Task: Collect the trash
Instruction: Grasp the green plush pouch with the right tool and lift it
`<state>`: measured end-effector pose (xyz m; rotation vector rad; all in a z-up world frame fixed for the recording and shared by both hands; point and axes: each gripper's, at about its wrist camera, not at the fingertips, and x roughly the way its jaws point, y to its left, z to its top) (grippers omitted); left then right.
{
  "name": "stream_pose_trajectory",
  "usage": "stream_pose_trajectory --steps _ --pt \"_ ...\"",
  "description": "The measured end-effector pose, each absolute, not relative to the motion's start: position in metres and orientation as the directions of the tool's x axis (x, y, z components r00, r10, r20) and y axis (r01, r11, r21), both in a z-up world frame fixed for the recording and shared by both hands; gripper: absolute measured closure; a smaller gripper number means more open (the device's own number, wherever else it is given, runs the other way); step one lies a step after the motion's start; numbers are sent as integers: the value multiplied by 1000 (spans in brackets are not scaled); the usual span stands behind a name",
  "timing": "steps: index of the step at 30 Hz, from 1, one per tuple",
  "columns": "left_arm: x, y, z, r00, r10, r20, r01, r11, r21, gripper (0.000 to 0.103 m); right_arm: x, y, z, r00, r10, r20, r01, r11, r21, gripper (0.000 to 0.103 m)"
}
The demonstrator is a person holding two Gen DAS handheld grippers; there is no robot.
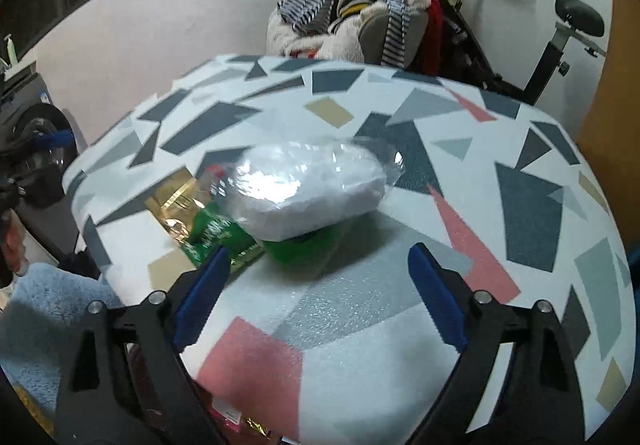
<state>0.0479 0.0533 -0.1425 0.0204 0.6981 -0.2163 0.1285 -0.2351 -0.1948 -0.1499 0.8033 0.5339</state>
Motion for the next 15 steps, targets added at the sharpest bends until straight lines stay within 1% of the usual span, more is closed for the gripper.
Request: stream_pose_trajectory --steps 3,5,7,12,15 --pt "51 55 -146 737 -191 -648 194 979 -68 6 139 -220 -206 544 396 -740 -531 845 61 18" --pt "52 54 -148 735 -192 -651 195 978 -69 6 145 -211 -212 531 376 -759 -539 842 39 23" --pt "52 51 -149 736 -180 -653 193 980 -52 6 153 -199 -221 523 325 -788 -536 844 -8 33" --pt "54 47 -153 724 -201 -660 202 977 -75 6 163 -188 -231 500 317 -806 -525 851 9 39" --pt "57 47 -156 714 -219 -666 202 974 -103 6 165 -184 -235 479 327 -815 -536 844 24 55"
